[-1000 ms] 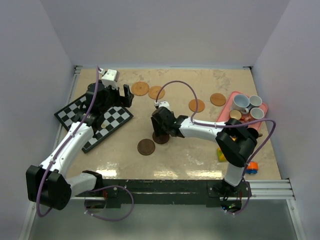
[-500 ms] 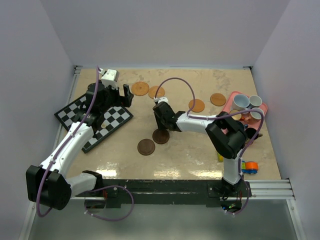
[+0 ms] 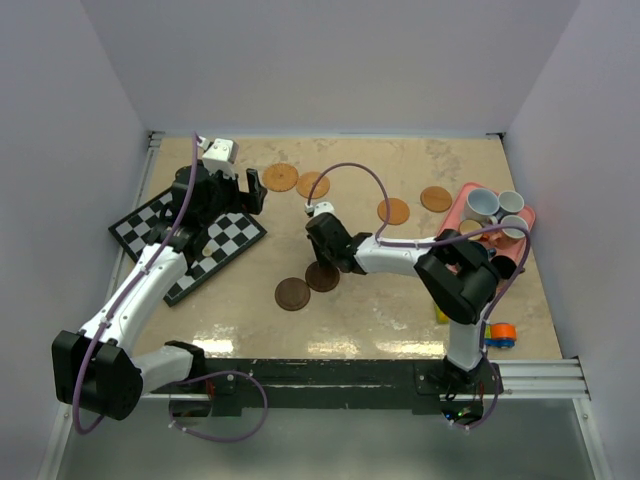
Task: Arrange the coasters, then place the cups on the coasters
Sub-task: Move the coaster to the center of the board.
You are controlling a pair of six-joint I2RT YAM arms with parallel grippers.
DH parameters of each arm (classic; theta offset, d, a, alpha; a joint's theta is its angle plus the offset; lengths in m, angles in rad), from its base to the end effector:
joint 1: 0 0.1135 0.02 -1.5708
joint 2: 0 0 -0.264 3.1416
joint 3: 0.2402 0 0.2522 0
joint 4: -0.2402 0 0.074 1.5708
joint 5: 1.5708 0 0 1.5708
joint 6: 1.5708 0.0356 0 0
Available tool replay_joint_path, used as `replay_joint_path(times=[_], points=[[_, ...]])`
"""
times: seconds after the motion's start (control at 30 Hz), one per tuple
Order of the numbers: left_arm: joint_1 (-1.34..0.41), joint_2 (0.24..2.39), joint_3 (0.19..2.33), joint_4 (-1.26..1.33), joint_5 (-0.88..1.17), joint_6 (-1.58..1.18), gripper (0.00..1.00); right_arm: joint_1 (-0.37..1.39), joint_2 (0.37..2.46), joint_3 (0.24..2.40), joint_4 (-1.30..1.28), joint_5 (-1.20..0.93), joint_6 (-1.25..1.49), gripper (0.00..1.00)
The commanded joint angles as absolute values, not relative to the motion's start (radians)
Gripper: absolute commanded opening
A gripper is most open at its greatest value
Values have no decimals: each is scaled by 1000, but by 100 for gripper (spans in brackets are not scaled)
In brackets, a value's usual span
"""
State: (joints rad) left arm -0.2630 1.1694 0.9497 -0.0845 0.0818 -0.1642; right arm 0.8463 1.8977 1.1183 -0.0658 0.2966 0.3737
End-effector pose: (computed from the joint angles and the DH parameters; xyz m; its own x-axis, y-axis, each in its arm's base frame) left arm 0.2633 -0.0739 0.3289 -0.3400 -0.0772 -0.9373 0.2826 0.9422 -0.1801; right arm 0.2682 0.2873 0.1532 -0.6761 -0.2371 -0.6976 -0.3660 0.9298 0.0387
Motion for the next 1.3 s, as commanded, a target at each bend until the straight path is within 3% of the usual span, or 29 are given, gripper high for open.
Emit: replay_joint_path(times=[0.0,1.27], points=[[-267,1164,954,-54,87,-160,100,870,1879,1068,-104,284,391,24],[-270,1163,953,-51,97,-164,100,954,1801,973,-175,308,512,23]])
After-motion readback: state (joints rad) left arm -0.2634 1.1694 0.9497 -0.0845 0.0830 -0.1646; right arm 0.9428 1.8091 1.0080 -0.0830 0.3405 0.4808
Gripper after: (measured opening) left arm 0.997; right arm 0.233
